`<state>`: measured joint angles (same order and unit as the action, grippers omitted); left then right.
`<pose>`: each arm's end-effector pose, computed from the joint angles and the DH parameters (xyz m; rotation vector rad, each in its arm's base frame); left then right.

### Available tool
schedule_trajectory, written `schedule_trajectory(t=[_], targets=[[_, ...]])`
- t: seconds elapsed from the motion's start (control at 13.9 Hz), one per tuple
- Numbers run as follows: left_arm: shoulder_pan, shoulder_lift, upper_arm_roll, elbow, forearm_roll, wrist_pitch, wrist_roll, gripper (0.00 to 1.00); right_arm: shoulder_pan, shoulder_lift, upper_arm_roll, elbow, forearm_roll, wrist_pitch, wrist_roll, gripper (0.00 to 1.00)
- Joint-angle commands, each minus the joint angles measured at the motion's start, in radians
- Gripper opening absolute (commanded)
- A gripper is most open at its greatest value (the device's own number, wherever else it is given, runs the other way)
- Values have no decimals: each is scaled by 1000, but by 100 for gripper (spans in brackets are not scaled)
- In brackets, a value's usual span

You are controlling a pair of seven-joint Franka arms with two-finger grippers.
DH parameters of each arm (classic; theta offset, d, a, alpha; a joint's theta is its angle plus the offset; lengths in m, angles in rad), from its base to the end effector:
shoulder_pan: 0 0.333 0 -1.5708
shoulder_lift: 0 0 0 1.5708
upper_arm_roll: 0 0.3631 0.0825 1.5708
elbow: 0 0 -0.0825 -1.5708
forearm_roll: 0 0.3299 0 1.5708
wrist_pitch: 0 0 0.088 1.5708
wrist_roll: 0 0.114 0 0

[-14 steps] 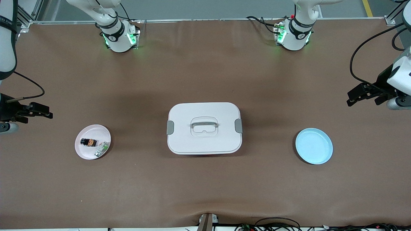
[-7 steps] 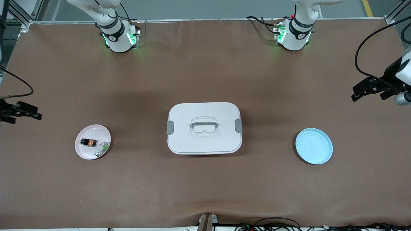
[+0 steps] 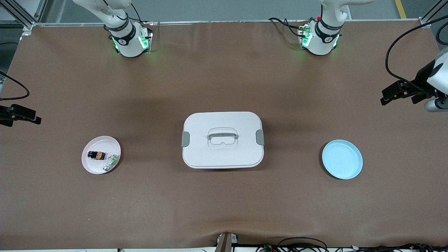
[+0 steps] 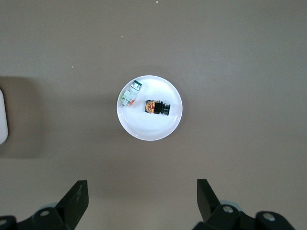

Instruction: Transfer orange switch to right arm and place

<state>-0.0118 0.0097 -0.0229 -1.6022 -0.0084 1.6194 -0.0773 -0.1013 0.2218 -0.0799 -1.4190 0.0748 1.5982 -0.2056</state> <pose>0.5075 -0.0185 0.6508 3.1318 0.0673 0.0110 0.5712 -0.0901 0.6112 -3.0769 -0.0344 0.0464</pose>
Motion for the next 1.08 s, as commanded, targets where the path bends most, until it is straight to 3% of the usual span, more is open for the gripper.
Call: schedule_trajectory(t=[0.0, 0.29, 0.72, 1.01], targets=[[-7, -68, 4, -73, 1, 19, 2, 100, 2, -41, 6, 0, 14, -14, 40, 100], [-5, -86, -5, -93, -1, 47, 1, 100, 0, -39, 2, 20, -1, -23, 25, 100], [-4, -54, -3, -50, -4, 63, 1, 100, -6, -47, -8, 17, -4, -30, 34, 100], [-7, -36, -3, -18, -4, 60, 2, 100, 0, -48, 3, 18, -81, -27, 28, 100]])
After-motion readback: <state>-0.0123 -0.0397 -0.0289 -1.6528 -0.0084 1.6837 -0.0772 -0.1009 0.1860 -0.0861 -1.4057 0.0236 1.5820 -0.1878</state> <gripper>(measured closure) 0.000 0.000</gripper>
